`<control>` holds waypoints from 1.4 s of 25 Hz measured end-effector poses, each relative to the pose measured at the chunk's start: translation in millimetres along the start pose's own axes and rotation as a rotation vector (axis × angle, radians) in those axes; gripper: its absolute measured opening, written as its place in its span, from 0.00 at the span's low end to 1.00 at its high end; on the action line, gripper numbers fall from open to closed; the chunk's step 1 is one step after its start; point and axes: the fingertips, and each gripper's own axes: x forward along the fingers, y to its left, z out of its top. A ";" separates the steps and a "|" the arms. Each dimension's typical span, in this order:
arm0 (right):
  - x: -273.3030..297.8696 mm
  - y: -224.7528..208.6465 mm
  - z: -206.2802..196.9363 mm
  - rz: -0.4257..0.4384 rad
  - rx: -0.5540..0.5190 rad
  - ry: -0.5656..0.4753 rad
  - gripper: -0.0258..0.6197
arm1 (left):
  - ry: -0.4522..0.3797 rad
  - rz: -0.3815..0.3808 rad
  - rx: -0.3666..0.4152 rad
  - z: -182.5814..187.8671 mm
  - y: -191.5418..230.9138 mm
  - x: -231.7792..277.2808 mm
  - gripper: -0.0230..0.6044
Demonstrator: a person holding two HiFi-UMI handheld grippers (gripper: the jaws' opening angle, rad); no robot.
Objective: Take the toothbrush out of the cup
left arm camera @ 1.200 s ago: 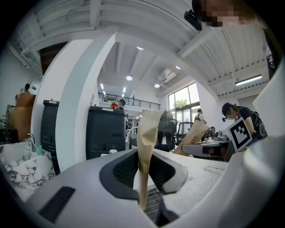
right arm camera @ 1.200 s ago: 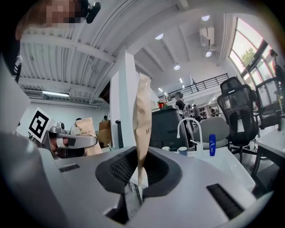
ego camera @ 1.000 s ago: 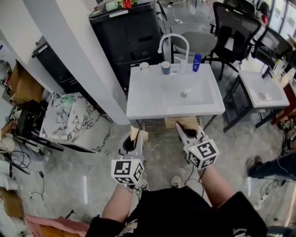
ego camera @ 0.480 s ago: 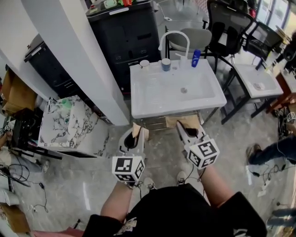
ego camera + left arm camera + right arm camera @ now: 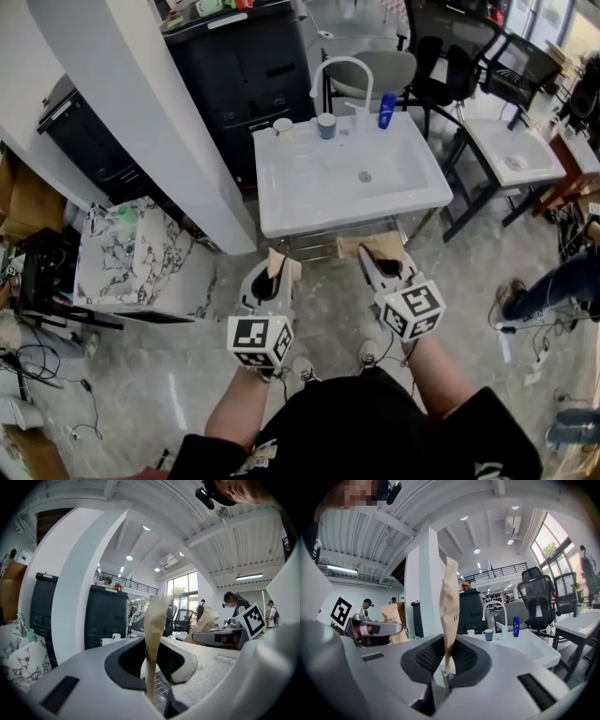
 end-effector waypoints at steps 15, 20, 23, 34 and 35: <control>-11.7 -10.9 6.3 0.021 0.007 -0.011 0.09 | -0.012 0.029 0.011 8.2 -17.1 -2.8 0.11; -12.9 -14.0 7.7 0.019 0.008 -0.016 0.09 | -0.017 0.032 0.009 9.7 -18.8 -2.7 0.11; -12.0 -16.0 8.2 0.018 0.010 -0.016 0.09 | -0.020 0.034 0.008 10.9 -18.5 -0.9 0.11; -7.2 -20.8 6.7 0.014 0.013 -0.014 0.09 | -0.018 0.031 -0.002 9.6 -16.2 6.1 0.11; -7.2 -21.1 6.5 0.014 0.013 -0.014 0.09 | -0.017 0.031 -0.004 9.2 -16.1 6.2 0.11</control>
